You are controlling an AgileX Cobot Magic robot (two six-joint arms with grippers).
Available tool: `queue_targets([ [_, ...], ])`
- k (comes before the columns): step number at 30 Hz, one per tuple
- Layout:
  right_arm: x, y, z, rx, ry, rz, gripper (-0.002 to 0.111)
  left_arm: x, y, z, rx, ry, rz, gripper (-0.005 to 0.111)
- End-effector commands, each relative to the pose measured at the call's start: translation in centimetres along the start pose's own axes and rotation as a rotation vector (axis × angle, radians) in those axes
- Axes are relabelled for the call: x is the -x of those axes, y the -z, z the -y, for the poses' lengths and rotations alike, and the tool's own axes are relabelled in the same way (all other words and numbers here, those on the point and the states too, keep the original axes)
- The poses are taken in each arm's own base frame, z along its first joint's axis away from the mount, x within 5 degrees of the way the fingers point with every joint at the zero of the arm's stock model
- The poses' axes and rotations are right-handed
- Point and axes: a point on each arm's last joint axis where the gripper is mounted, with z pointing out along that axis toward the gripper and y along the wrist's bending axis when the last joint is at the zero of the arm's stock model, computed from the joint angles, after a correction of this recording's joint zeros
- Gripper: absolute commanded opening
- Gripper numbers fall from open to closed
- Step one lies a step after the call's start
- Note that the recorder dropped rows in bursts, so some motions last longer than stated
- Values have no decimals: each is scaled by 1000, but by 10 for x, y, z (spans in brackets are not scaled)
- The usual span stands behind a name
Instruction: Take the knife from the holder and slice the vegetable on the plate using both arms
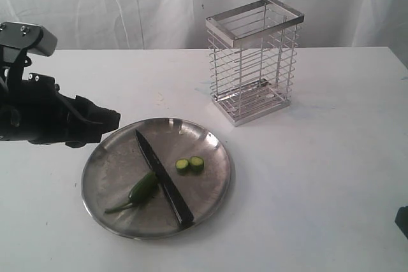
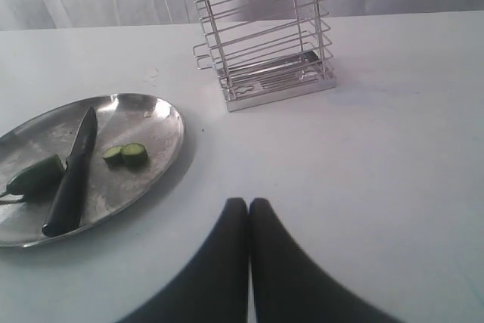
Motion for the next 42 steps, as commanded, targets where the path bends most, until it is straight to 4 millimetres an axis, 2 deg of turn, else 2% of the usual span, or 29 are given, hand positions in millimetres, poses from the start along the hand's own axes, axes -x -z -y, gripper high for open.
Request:
queue_targets([
  [1, -1, 0, 1, -7, 9, 3, 0, -2, 0, 0, -3, 15, -5, 60],
  [5, -1, 0, 1, -7, 9, 3, 0, -3, 0, 0, -2, 15, -4, 60],
  [8, -1, 0, 1, -7, 9, 3, 0, -4, 12, 3, -4, 1, 28, 60],
  [12, -1, 0, 1, -7, 9, 3, 0, -8, 50, 14, -5, -37, 149, 60],
  [17, -1, 0, 1, -7, 9, 3, 0, -21, 119, 26, 56, -103, 452, 60],
  [20, -1, 0, 1, -7, 9, 3, 0, -27, 153, 34, 64, -155, 605, 60],
  [25, -1, 0, 1, -7, 9, 3, 0, -38, 190, 44, 68, -199, 773, 60],
  [27, -1, 0, 1, -7, 9, 3, 0, -43, 192, 46, 48, -213, 764, 60],
  [30, -1, 0, 1, -7, 9, 3, 0, -64, 181, 44, 57, -253, 613, 60],
  [32, -1, 0, 1, -7, 9, 3, 0, -81, 169, 36, 88, -168, 491, 60],
  [35, -1, 0, 1, -7, 9, 3, 0, -103, 155, 24, 147, -45, 419, 60],
  [42, -1, 0, 1, -7, 9, 3, 0, -152, 120, 7, 185, -4, 458, 60],
])
